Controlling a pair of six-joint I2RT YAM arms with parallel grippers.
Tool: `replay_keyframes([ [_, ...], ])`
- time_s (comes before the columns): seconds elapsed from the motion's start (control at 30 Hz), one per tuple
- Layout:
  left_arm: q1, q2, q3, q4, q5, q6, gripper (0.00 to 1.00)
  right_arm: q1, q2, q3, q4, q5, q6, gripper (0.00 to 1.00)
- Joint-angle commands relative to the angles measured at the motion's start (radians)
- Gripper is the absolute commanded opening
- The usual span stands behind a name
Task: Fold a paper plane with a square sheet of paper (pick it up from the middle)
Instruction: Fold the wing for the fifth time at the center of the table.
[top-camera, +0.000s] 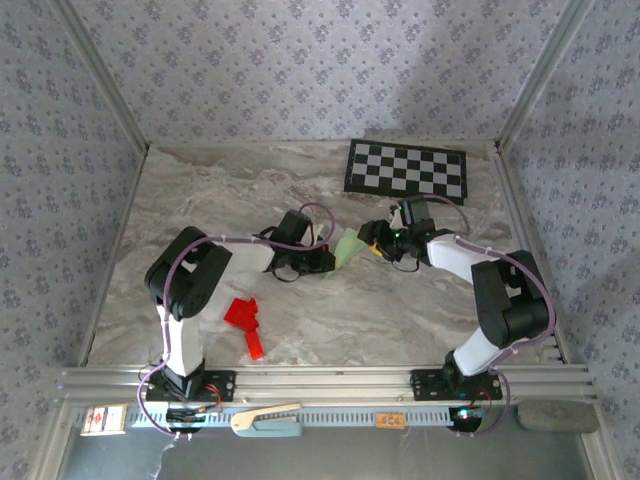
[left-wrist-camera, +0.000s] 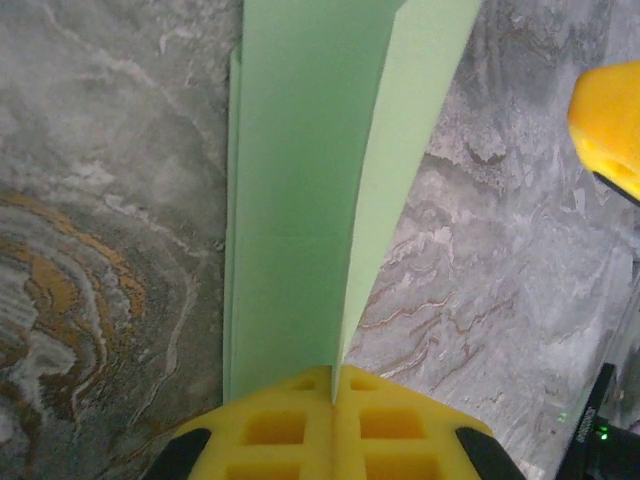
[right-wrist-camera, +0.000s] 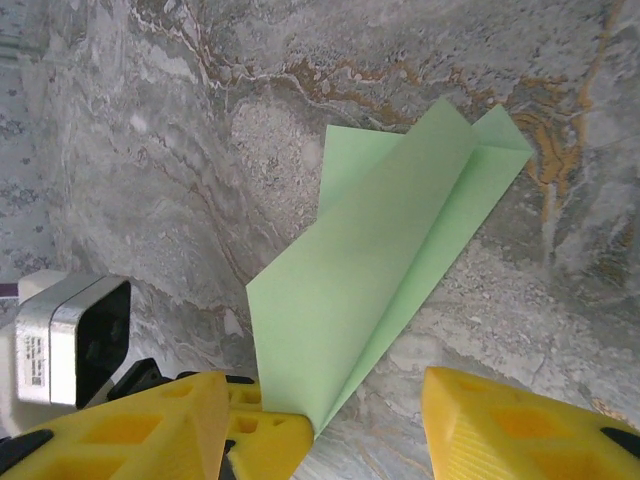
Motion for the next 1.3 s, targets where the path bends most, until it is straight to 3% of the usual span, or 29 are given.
replay_keyframes([
  [0.0,0.009,0.022,0.030,0.040,0.056,-0.081,0.00,0.011,0.033,-0.005,0.039,-0.032,-0.036,0.54],
  [0.2,0.016,0.037,0.040,0.043,0.087,-0.103,0.00,0.033,0.093,0.031,0.022,-0.048,-0.080,0.52],
  [0.6,0.022,0.051,0.043,0.055,0.095,-0.123,0.00,0.086,0.146,0.124,-0.155,0.120,-0.179,0.54],
  [0.97,0.022,0.064,0.031,0.080,0.101,-0.130,0.00,0.100,0.226,0.185,-0.186,0.109,-0.180,0.60],
  [1.27,0.022,0.070,0.019,0.091,0.102,-0.129,0.03,0.117,0.280,0.227,-0.277,0.206,-0.157,0.60],
])
